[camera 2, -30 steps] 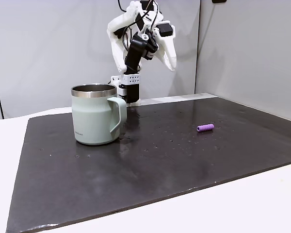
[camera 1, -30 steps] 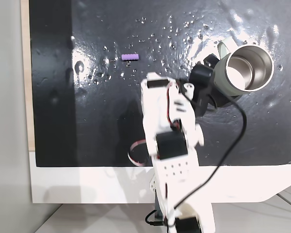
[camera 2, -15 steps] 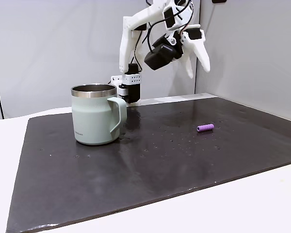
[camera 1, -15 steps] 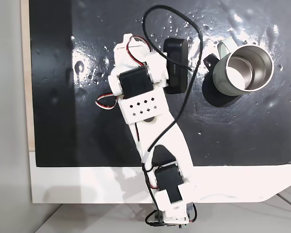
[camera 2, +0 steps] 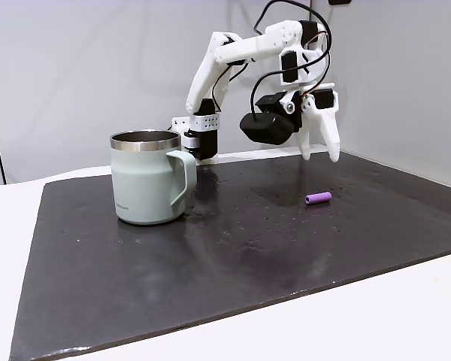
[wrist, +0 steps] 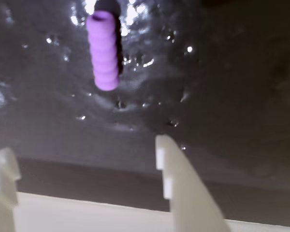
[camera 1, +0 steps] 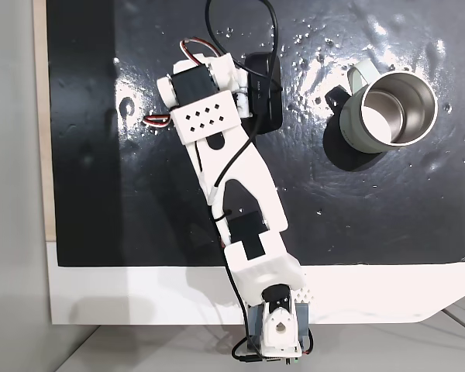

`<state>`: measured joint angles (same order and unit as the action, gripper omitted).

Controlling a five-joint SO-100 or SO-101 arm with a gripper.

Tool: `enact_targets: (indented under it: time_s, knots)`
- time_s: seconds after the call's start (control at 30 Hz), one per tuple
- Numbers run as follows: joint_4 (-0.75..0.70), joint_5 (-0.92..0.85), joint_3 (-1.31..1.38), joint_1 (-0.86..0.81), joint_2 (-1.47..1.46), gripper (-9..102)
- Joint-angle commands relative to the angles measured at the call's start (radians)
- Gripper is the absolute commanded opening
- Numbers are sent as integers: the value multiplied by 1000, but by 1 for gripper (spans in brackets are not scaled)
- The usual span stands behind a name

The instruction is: Grasp a pengrip and put it in the cup.

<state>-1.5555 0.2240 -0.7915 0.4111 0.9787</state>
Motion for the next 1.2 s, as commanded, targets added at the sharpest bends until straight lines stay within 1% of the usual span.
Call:
enact_targets:
  time_s: [0.0,0.5,1.0,1.17]
  knots:
    - [-29,11,106,5,-60,28]
    - [-35,26,341,-12,-356,25]
    - [-46,28,377,-28,-399,1]
    - [-55,29,376,-38,-377,0]
